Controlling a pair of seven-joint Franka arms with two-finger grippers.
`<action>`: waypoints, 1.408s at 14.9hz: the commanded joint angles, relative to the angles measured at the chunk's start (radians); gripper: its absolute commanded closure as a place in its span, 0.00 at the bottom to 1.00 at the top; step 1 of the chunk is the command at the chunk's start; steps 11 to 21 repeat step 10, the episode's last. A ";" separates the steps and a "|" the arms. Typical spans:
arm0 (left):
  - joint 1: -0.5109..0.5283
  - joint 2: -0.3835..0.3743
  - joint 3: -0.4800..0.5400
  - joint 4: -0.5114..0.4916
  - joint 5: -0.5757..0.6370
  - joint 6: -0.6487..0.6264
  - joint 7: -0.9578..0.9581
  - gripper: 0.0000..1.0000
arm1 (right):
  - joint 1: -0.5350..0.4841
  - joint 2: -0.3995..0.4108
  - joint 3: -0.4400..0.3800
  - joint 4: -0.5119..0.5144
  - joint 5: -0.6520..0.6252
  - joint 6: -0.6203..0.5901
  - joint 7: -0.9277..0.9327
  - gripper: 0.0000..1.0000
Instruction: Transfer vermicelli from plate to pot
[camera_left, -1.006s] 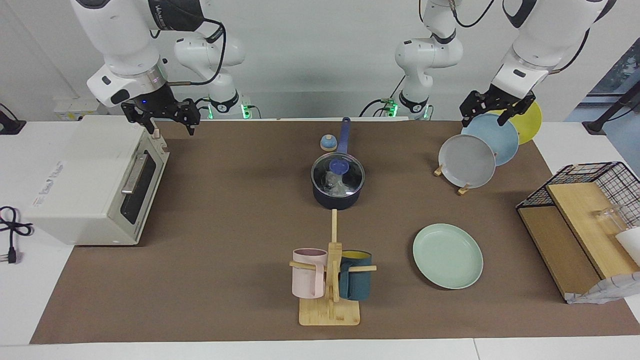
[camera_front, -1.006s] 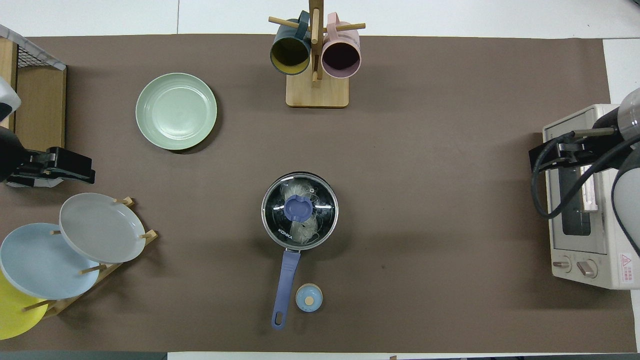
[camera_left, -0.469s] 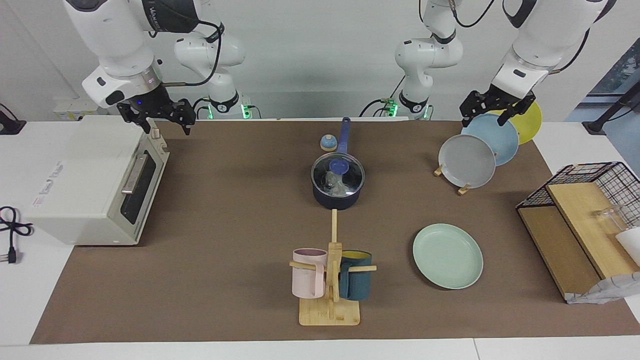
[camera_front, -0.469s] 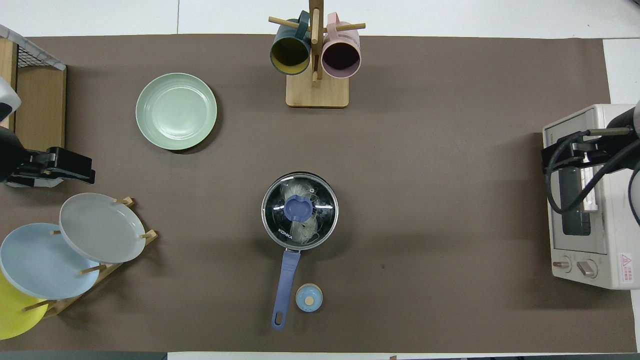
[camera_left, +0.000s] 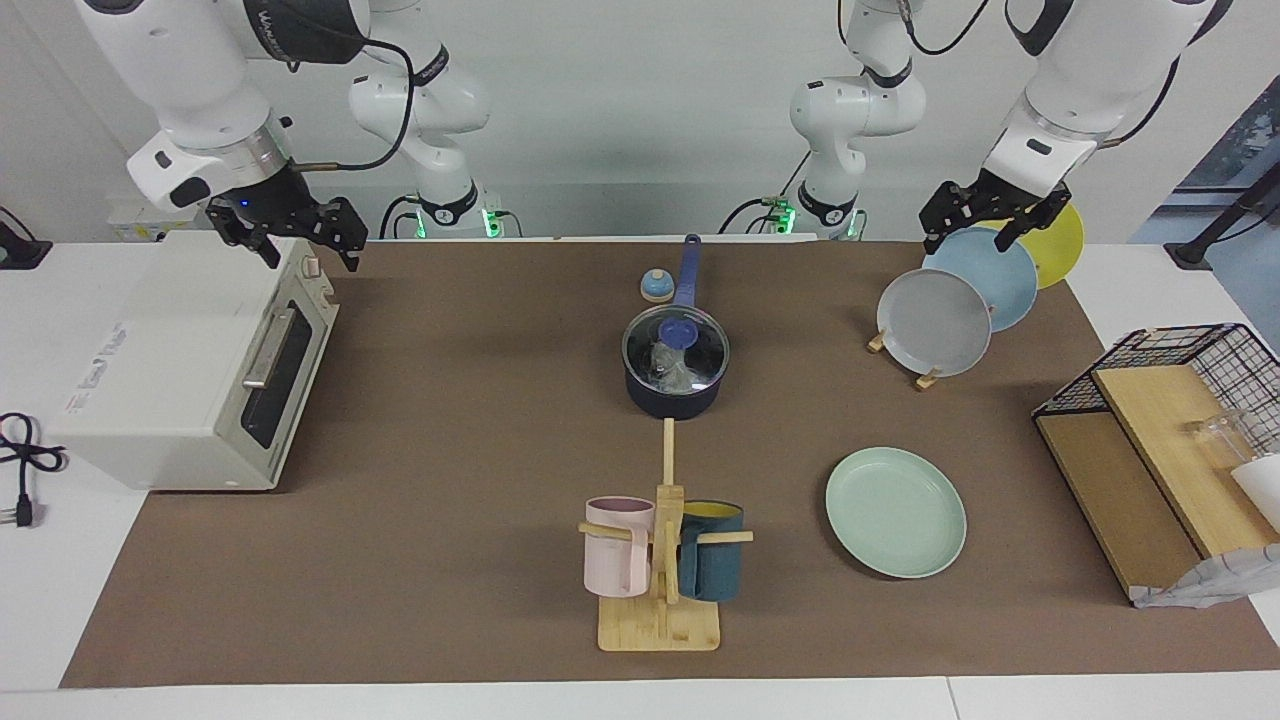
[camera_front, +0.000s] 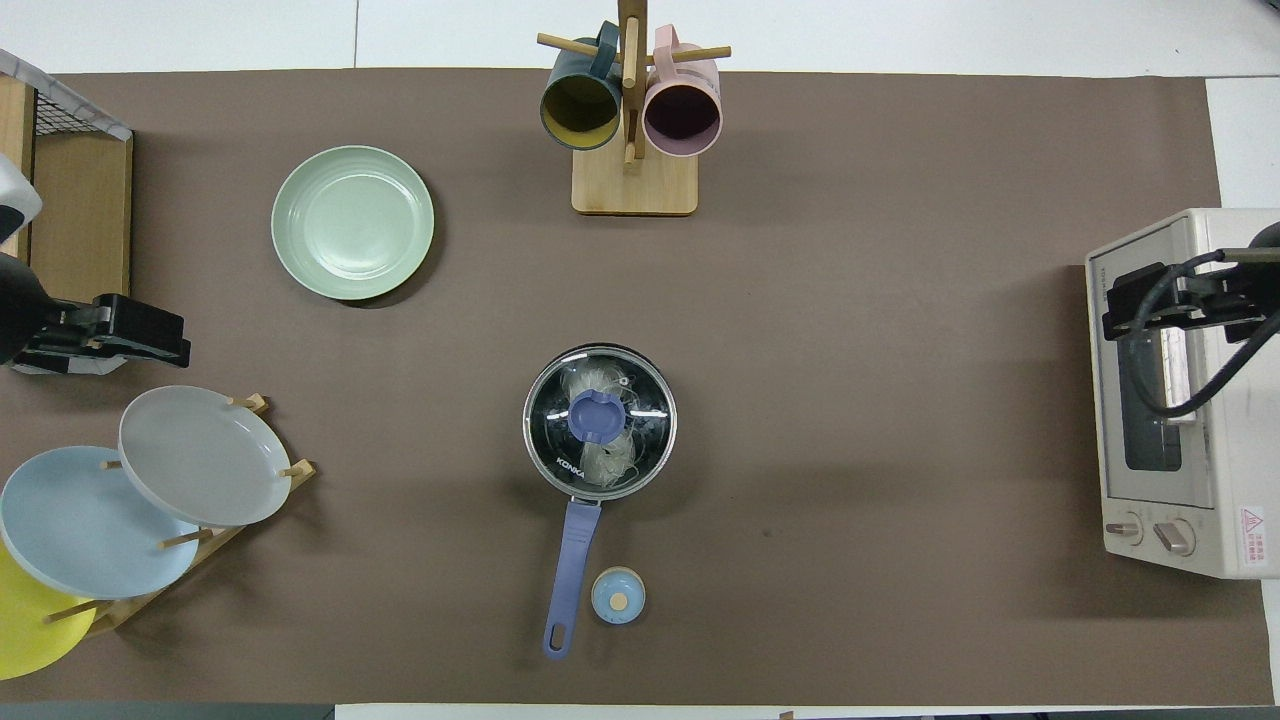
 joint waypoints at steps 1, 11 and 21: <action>-0.008 -0.009 0.008 -0.005 0.004 -0.006 -0.010 0.00 | -0.015 -0.015 -0.017 -0.012 0.021 0.025 -0.033 0.00; -0.008 -0.009 0.008 -0.005 0.004 -0.006 -0.010 0.00 | -0.013 -0.017 -0.023 -0.014 0.019 0.014 -0.036 0.00; -0.008 -0.009 0.008 -0.005 0.004 -0.006 -0.010 0.00 | -0.013 -0.017 -0.023 -0.014 0.019 0.014 -0.036 0.00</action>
